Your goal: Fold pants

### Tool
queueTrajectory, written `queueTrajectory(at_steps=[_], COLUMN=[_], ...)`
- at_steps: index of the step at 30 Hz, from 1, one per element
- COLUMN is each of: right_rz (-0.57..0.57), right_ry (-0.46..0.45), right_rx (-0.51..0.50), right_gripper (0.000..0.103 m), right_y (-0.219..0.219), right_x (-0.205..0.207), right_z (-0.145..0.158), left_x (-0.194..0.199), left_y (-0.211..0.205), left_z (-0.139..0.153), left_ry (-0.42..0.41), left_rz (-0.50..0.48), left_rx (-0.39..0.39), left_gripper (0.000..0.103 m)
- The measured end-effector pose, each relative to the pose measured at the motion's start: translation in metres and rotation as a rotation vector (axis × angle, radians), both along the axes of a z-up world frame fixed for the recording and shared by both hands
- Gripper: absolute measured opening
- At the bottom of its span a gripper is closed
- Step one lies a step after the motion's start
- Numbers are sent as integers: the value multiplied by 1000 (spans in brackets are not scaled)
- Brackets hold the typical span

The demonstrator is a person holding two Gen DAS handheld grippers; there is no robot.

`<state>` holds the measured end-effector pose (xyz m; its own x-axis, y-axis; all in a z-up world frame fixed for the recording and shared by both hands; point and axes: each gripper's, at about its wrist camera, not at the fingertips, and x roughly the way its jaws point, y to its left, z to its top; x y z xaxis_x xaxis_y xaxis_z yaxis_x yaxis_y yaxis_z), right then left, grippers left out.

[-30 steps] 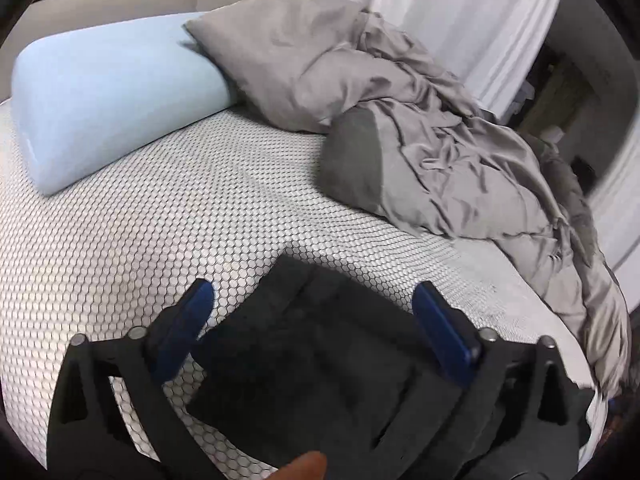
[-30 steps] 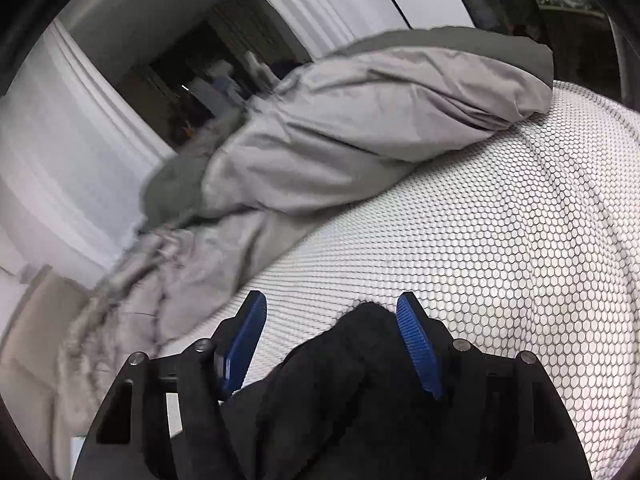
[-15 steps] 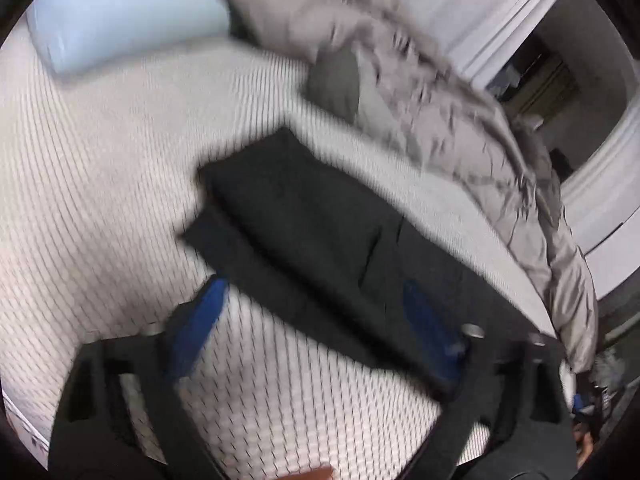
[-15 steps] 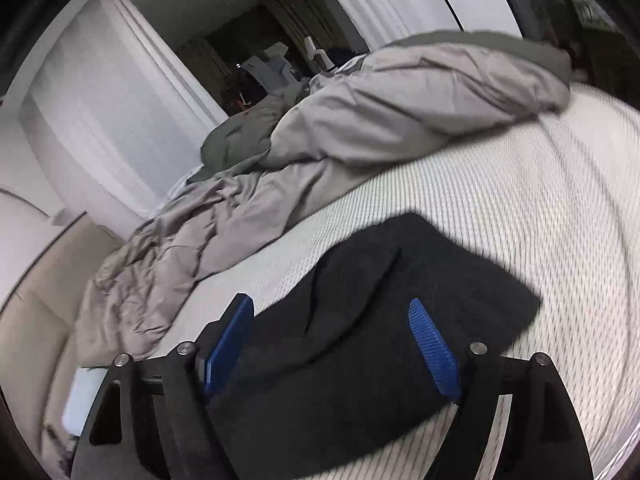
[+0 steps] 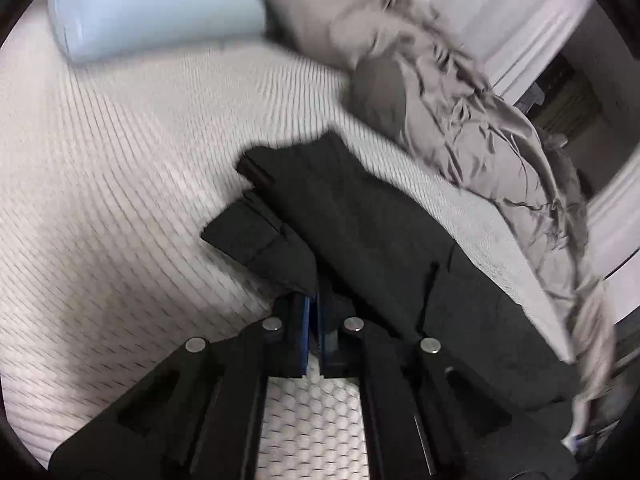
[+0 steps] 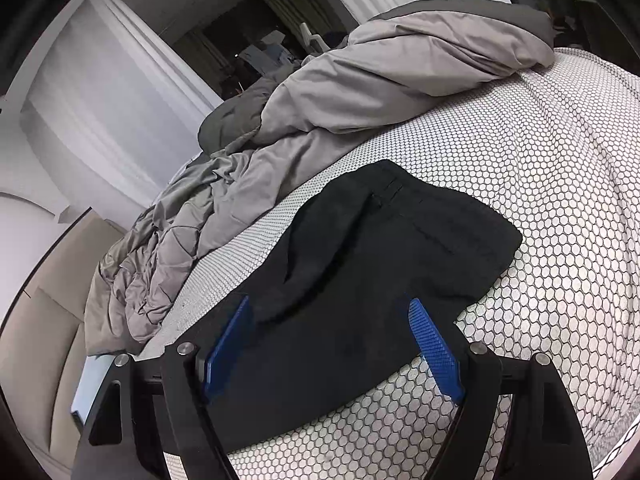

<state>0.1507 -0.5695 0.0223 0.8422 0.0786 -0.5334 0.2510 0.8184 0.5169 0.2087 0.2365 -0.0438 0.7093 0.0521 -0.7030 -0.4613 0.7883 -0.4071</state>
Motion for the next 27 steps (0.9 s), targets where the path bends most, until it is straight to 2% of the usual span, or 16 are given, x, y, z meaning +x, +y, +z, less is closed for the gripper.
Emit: queueTrajectory(at_steps=[2, 3, 5, 6, 8, 10, 11, 13, 14, 15, 18, 19, 20, 22, 25, 27], right_rz=[-11, -16, -25, -29, -28, -29, -27, -27, -24, -19, -12, -13, -12, -11, -13, -21], right_ry=[9, 14, 32, 36, 34, 25, 19, 12, 10, 7, 8, 10, 13, 14, 12, 8], right_rx=[-32, -40, -44, -37, -26, -21, -21, -22, -21, -12, 0, 1, 7, 12, 5, 4], right_gripper=[82, 82, 82, 82, 82, 82, 82, 82, 82, 82, 82, 82, 82, 82, 82, 82], right_y=[0, -1, -4, -5, -8, -11, -11, -11, -10, -10, -7, -6, -6, -5, -5, -9], right_x=[2, 3, 4, 4, 3, -2, -3, -5, -5, -5, -3, -2, -1, 0, 0, -3], right_z=[0, 0, -4, -5, -6, -6, -5, -3, -1, -1, -2, -2, -3, -4, -2, -2], left_x=[3, 3, 0, -6, -24, -54, -68, -80, -78, -70, -32, -21, -11, 9, -10, -20], left_y=[1, 4, 7, 8, 10, 12, 17, 20, 18, 13, -2, -5, -7, -7, -6, -7], left_z=[1, -5, -11, -12, -6, 4, 8, 16, 18, 18, 9, 3, -4, -17, -6, 1], left_ry=[70, 116, 148, 150, 139, 67, 32, -51, -67, -75, -28, 0, 32, 71, -8, 1], left_rz=[45, 52, 52, 52, 86, 121, 124, 112, 85, 23, -44, -49, -46, -46, -25, -2], left_rx=[111, 112, 80, 66, 74, 49, 22, -56, -76, -104, -157, -173, -181, -190, -154, -70], left_gripper=[10, 10, 17, 20, 42, 54, 54, 54, 54, 54, 53, 48, 25, 1, 1, 1])
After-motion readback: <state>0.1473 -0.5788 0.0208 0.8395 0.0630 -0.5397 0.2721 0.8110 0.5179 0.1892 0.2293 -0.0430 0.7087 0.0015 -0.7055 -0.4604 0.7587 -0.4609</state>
